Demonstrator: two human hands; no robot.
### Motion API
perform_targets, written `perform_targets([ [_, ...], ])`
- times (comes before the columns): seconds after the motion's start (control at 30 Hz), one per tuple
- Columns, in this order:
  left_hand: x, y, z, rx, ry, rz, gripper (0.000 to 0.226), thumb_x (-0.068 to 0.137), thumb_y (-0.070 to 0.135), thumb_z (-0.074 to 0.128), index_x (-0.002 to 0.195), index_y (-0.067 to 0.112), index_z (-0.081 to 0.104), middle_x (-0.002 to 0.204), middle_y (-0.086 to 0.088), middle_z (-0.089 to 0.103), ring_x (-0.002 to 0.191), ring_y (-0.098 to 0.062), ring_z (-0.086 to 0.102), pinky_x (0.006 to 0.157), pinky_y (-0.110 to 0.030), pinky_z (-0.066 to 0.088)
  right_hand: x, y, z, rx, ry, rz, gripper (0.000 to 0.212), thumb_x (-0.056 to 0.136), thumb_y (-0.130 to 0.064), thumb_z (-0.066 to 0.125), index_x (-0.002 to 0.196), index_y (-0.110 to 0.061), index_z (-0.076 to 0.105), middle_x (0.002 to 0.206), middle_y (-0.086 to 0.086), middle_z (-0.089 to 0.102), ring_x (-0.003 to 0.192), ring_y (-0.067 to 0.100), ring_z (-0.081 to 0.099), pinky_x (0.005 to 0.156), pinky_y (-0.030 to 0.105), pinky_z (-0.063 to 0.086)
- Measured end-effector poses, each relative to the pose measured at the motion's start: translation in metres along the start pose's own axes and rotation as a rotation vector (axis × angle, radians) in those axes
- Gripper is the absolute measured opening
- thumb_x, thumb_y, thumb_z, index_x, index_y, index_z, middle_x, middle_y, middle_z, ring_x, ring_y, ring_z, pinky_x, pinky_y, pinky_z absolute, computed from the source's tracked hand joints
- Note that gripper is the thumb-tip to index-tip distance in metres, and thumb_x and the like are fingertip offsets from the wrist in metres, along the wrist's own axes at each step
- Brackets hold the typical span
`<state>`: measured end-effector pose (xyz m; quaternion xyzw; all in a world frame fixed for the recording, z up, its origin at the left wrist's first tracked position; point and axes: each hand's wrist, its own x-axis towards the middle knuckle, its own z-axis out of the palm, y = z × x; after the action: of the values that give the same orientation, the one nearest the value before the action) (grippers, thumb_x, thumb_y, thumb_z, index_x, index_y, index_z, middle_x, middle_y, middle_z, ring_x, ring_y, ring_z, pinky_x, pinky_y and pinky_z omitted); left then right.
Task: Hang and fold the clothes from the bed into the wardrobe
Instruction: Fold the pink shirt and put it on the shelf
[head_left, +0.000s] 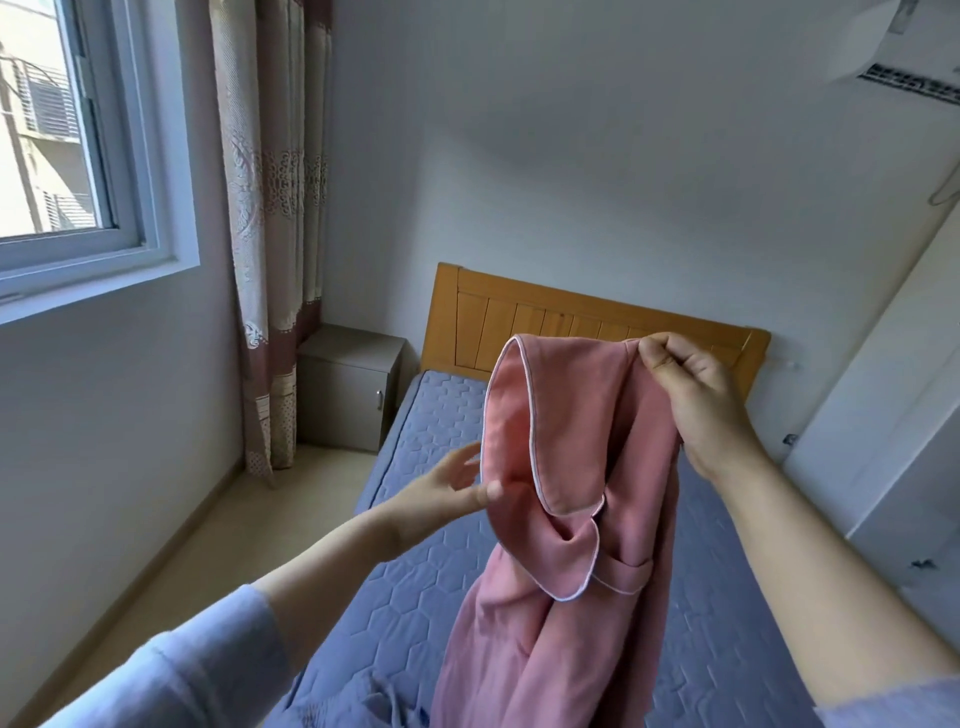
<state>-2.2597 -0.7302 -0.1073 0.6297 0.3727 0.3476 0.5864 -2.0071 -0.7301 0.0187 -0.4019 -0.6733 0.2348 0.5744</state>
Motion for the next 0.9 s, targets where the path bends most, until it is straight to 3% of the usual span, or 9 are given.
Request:
perform_targets([
  [0.13,0.008,0.009,0.019,-0.064,-0.204,-0.147,0.116,0.037,0.100,0.050,0.137,0.042,0.042,0.140,0.019,0.050,0.134,-0.004,0.039,0.120,-0.044,0.011,0.003,-0.006,-0.004,0.044,0.019,0.030,0.023,0.098,-0.027,0.055,0.083,-0.029,0.072,0.090,-0.004,0.068,0.091,0.013,0.058,0.089,0.035,0.045],
  [0.23,0.007,0.009,0.035,-0.037,-0.227,-0.103,0.099,0.041,0.100,0.048,0.114,0.034,0.059,0.121,0.012,0.065,0.114,-0.002,0.058,0.111,-0.029,0.035,0.006,-0.007,-0.013,0.049,0.096,0.079,0.027,0.099,-0.025,0.055,0.080,-0.030,0.073,0.090,-0.006,0.070,0.094,0.015,0.061,0.093,0.038,0.046],
  [0.4,-0.002,0.010,0.033,-0.021,-0.048,0.020,0.094,0.047,0.094,0.056,0.101,0.019,0.072,0.107,-0.003,0.074,0.102,-0.016,0.069,0.095,-0.034,0.053,0.003,0.010,-0.022,0.001,0.218,0.172,0.025,0.099,-0.025,0.055,0.080,-0.025,0.072,0.086,0.000,0.067,0.089,0.020,0.057,0.084,0.037,0.044],
  [0.53,-0.010,0.027,0.003,-0.066,-0.008,0.113,0.072,0.068,0.075,0.067,0.101,0.012,0.072,0.104,-0.009,0.074,0.099,-0.024,0.069,0.087,-0.037,0.053,-0.003,0.034,-0.032,-0.160,0.225,0.198,0.027,0.099,-0.031,0.054,0.090,-0.010,0.068,0.082,0.010,0.056,0.079,0.020,0.048,0.073,0.033,0.036],
  [0.6,-0.012,0.035,-0.013,0.012,0.073,0.141,0.057,0.074,0.060,0.071,0.092,0.006,0.066,0.086,-0.003,0.066,0.081,-0.019,0.061,0.076,-0.035,0.043,-0.007,0.042,-0.037,-0.202,0.202,0.212,0.030,0.099,-0.033,0.054,0.093,-0.007,0.067,0.082,0.011,0.056,0.078,0.021,0.049,0.073,0.033,0.036],
  [0.67,-0.012,0.044,-0.024,0.158,0.193,0.217,0.038,0.077,0.047,0.072,0.079,0.010,0.062,0.072,0.003,0.053,0.069,-0.013,0.047,0.068,-0.031,0.035,-0.012,0.044,-0.038,-0.207,0.138,0.252,0.027,0.097,-0.036,0.056,0.093,-0.014,0.069,0.085,0.011,0.063,0.078,0.022,0.055,0.075,0.033,0.041],
  [0.77,-0.012,0.057,-0.040,0.320,0.423,0.356,0.023,0.080,0.041,0.073,0.071,0.021,0.065,0.062,0.013,0.052,0.061,-0.006,0.044,0.058,-0.027,0.035,-0.020,0.044,-0.041,-0.138,-0.081,0.347,0.024,0.083,-0.046,0.065,0.091,-0.025,0.075,0.091,0.001,0.074,0.082,0.013,0.068,0.075,0.025,0.051],
  [0.83,-0.011,0.063,-0.052,0.387,0.530,0.397,0.026,0.082,0.039,0.075,0.070,0.018,0.065,0.062,0.011,0.053,0.060,-0.004,0.044,0.058,-0.026,0.036,-0.025,0.044,-0.043,-0.073,-0.225,0.431,0.031,0.071,-0.047,0.073,0.093,-0.025,0.076,0.097,0.003,0.076,0.086,0.013,0.072,0.075,0.023,0.054],
  [0.9,-0.011,0.064,-0.057,0.472,0.563,0.349,0.034,0.082,0.041,0.073,0.068,0.011,0.063,0.061,0.007,0.050,0.060,-0.006,0.041,0.057,-0.027,0.034,-0.030,0.044,-0.040,-0.062,-0.228,0.427,0.028,0.072,-0.043,0.074,0.089,-0.021,0.077,0.095,0.006,0.076,0.083,0.017,0.071,0.074,0.024,0.054],
])
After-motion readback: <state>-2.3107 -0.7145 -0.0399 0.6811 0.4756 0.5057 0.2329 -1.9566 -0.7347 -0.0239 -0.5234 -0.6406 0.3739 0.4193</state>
